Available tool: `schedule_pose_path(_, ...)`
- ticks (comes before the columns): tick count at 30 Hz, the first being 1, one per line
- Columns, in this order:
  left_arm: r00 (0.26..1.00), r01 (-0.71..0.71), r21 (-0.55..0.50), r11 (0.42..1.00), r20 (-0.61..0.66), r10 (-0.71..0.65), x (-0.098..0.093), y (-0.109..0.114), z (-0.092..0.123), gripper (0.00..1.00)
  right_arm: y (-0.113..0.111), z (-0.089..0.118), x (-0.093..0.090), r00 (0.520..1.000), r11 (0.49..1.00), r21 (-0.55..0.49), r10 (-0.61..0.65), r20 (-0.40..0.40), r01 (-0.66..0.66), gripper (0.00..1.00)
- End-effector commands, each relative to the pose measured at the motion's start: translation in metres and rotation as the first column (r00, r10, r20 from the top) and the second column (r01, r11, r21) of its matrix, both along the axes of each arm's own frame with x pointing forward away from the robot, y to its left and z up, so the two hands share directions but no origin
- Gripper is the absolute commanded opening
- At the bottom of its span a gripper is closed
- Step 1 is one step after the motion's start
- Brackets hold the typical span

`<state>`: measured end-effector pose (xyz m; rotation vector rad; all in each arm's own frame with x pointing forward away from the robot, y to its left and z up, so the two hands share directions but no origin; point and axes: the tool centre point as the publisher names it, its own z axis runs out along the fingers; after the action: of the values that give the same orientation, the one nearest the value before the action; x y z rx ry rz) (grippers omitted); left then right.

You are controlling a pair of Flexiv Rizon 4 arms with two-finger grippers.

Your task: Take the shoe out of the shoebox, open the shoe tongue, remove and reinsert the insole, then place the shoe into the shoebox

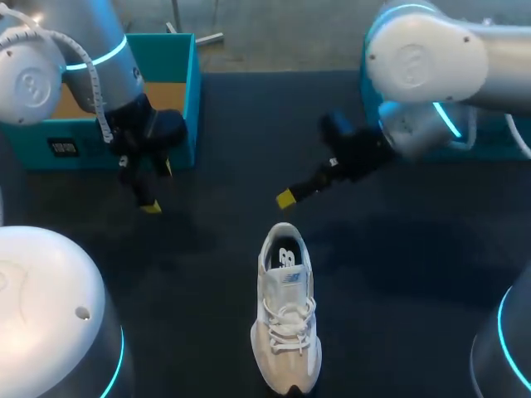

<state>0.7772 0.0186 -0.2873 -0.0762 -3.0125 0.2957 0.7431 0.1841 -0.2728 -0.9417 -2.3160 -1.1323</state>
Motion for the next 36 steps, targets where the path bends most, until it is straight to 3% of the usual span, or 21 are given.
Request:
schedule_pose_path(1,1.0,0.002,-0.003,1.0,-0.005,-0.002,0.005,0.0,0.0,1.0,-0.008,-0.001,-0.005,0.948,0.942,0.251,-0.269,0.17,0.222,1.0)
schedule_pose_path(8,1.0,0.008,-0.006,1.0,-0.012,-0.008,0.012,-0.002,-0.002,1.0,-0.008,0.006,0.002,0.892,0.903,0.3,-0.384,0.239,0.308,1.0)
schedule_pose_path(21,1.0,0.005,-0.004,1.0,-0.027,-0.005,0.028,-0.008,0.001,1.0,-0.015,0.018,0.025,0.813,0.851,0.397,-0.481,0.328,0.344,1.0)
schedule_pose_path(36,1.0,0.001,0.021,1.0,-0.031,0.0,0.054,-0.025,0.006,1.0,-0.041,0.029,0.063,0.809,0.857,0.368,-0.484,0.334,0.36,1.0)
